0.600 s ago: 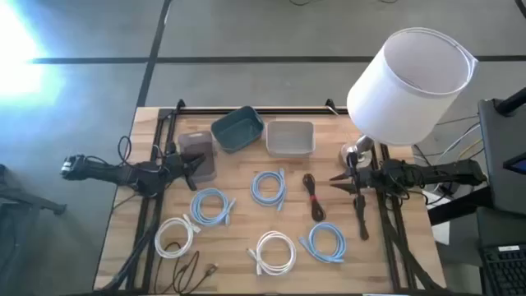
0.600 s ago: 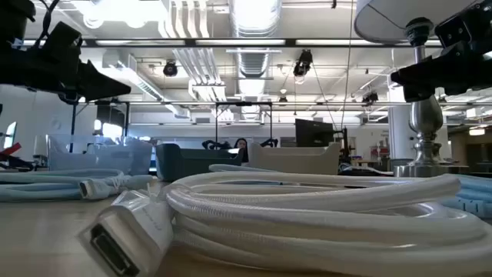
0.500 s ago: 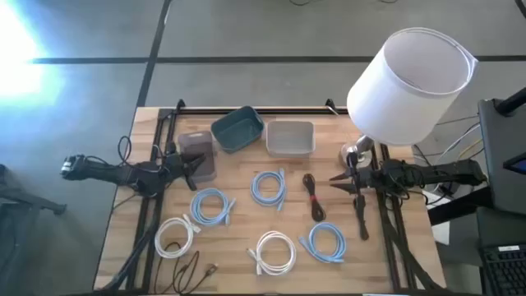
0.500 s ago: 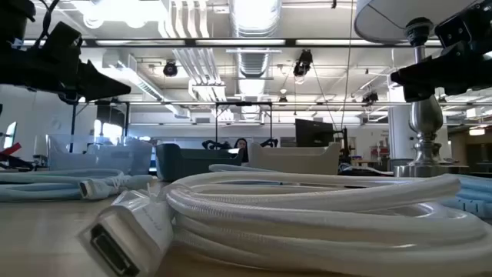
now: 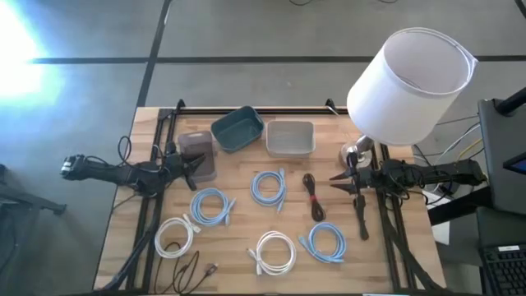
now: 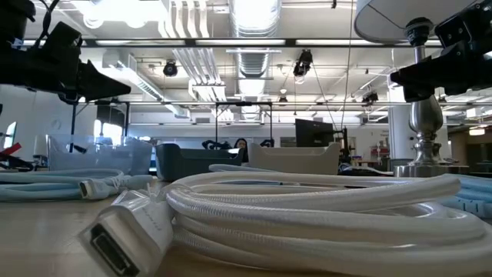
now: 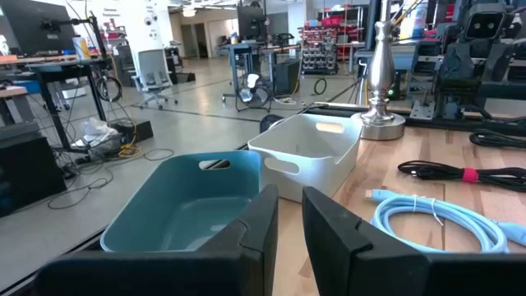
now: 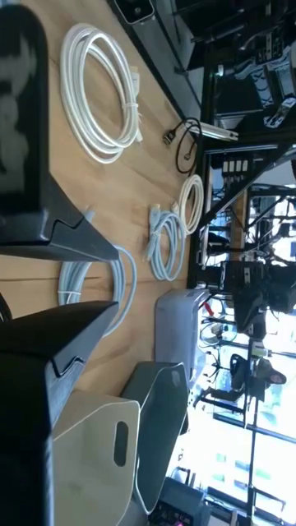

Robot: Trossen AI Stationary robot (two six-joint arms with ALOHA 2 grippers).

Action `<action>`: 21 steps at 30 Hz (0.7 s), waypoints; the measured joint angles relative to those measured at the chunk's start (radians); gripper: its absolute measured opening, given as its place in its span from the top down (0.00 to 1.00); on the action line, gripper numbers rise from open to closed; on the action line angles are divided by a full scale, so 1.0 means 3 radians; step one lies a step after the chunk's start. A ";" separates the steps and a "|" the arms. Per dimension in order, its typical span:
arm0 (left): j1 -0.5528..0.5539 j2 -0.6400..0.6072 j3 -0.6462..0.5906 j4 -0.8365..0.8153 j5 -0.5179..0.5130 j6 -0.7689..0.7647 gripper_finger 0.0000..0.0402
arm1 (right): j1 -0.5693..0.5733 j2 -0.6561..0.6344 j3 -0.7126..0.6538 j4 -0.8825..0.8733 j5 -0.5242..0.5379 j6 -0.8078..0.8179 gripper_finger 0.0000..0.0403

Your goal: Pick & Place USB Port

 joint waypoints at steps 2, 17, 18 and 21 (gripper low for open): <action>0.0000 0.0000 -0.0001 0.0000 0.0000 0.0000 0.84 | 0.0000 0.0000 0.0000 0.0000 0.0000 0.0000 0.81; -0.0001 0.0000 -0.0001 0.0000 -0.0001 -0.0001 0.84 | 0.0000 0.0001 0.0000 0.0000 0.0000 0.0000 0.80; -0.0001 0.0001 -0.0001 0.0000 0.0000 0.0000 0.84 | -0.0001 0.0001 0.0000 -0.0001 0.0000 0.0000 0.80; -0.0001 0.0000 -0.0001 0.0000 -0.0001 0.0000 0.84 | -0.0001 0.0000 0.0000 0.0001 0.0000 0.0000 0.79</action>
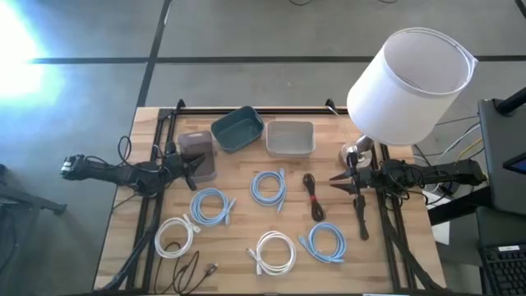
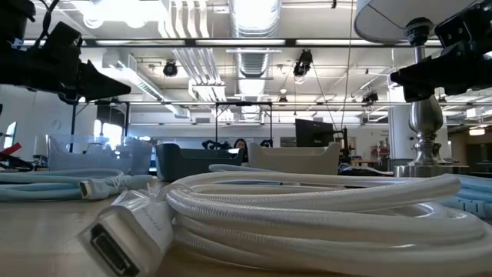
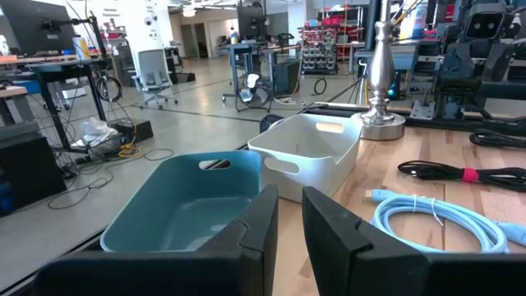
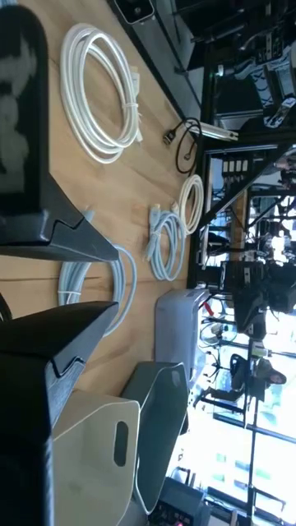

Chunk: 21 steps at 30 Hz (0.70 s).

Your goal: Pick & Place USB Port

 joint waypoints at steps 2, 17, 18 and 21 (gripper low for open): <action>0.0000 0.0000 0.0000 0.0000 0.0000 0.0000 0.84 | 0.0000 -0.0001 0.0000 -0.0001 0.0000 -0.0001 0.78; 0.0000 0.0001 0.0000 0.0000 0.0000 -0.0001 0.84 | 0.0001 0.0000 0.0001 -0.0001 0.0000 0.0000 0.83; 0.0001 0.0001 -0.0001 0.0000 -0.0001 -0.0001 0.84 | 0.0000 -0.0001 0.0000 -0.0001 0.0000 0.0000 0.83; 0.0000 0.0000 -0.0001 0.0000 0.0000 0.0000 0.84 | 0.0001 0.0000 0.0000 -0.0001 0.0000 0.0000 0.83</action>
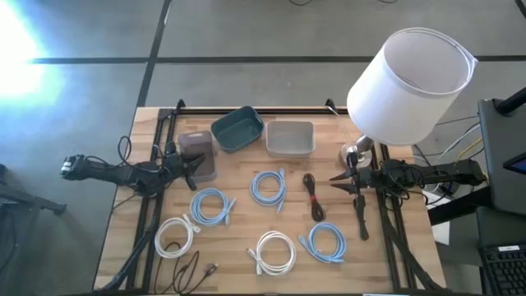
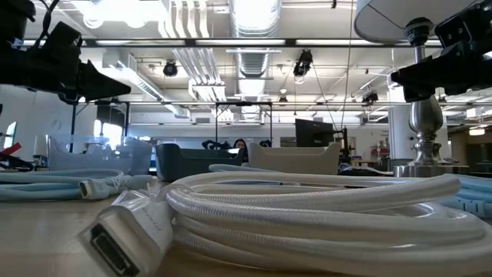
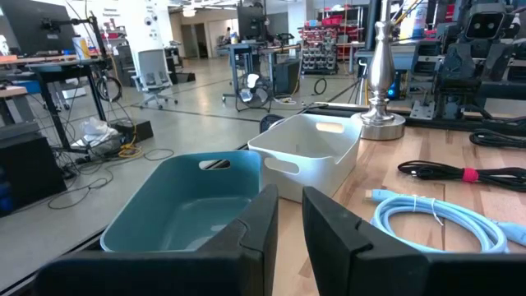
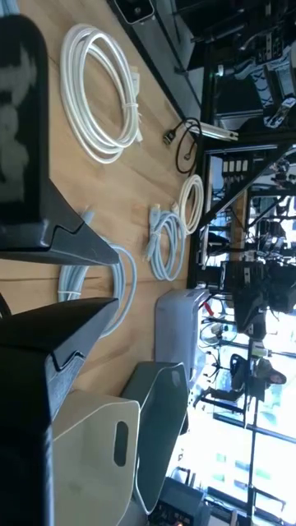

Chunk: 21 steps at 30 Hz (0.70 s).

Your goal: Pick & Place USB Port

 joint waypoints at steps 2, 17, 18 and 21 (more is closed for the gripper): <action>0.0000 0.0000 0.0001 0.0000 0.0001 0.0000 0.84 | 0.0001 -0.0001 0.0001 0.0000 0.0000 -0.0001 0.82; 0.0000 0.0000 0.0001 0.0000 0.0000 -0.0001 0.84 | 0.0001 -0.0001 0.0000 0.0000 0.0000 0.0000 0.79; 0.0000 0.0000 0.0000 0.0000 -0.0001 -0.0001 0.84 | 0.0001 0.0000 0.0000 0.0001 0.0000 -0.0001 0.79; 0.0000 0.0001 0.0001 0.0000 0.0001 0.0000 0.84 | 0.0000 -0.0001 0.0001 0.0000 0.0000 0.0000 0.80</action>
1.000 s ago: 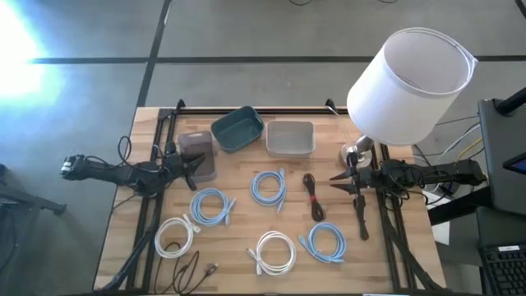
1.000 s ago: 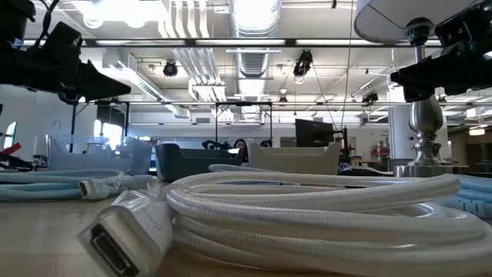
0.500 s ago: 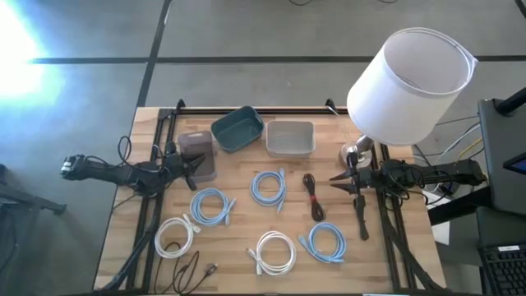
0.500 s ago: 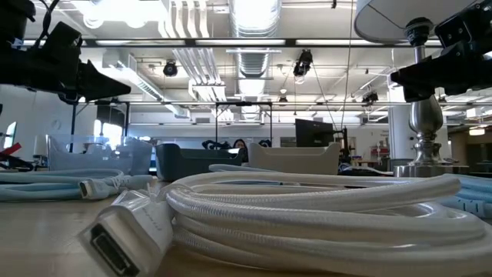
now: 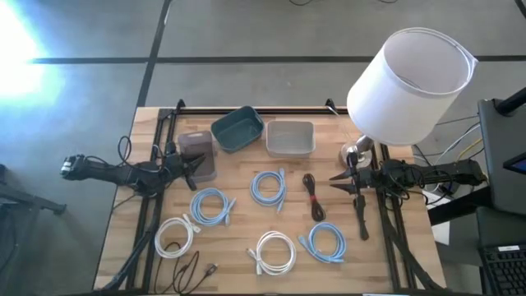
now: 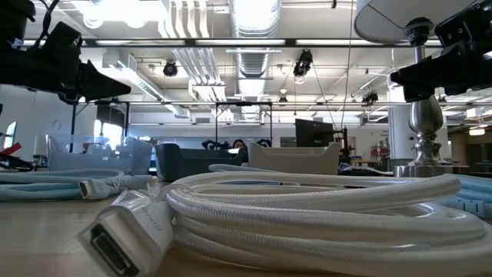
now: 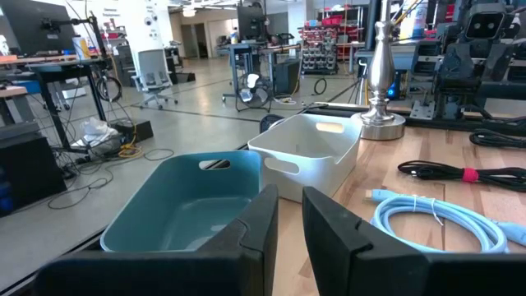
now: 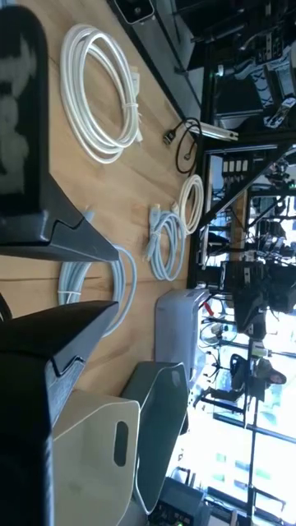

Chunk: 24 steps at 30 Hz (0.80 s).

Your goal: Pick & Place USB Port

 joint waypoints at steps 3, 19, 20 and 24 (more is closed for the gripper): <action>0.0001 -0.0001 -0.0001 0.0000 -0.0001 0.0000 0.84 | 0.0001 0.0000 0.0001 0.0001 0.0000 0.0000 0.82; 0.0001 -0.0001 0.0000 0.0000 0.0000 0.0000 0.84 | 0.0000 0.0000 0.0000 0.0001 0.0000 -0.0093 0.79; 0.0001 -0.0001 0.0000 0.0000 -0.0001 0.0000 0.84 | 0.0001 0.0001 0.0000 0.0001 -0.0001 -0.0043 0.79; 0.0001 -0.0001 0.0000 0.0000 0.0000 0.0000 0.84 | 0.0001 0.0001 0.0000 0.0001 -0.0001 0.0736 0.79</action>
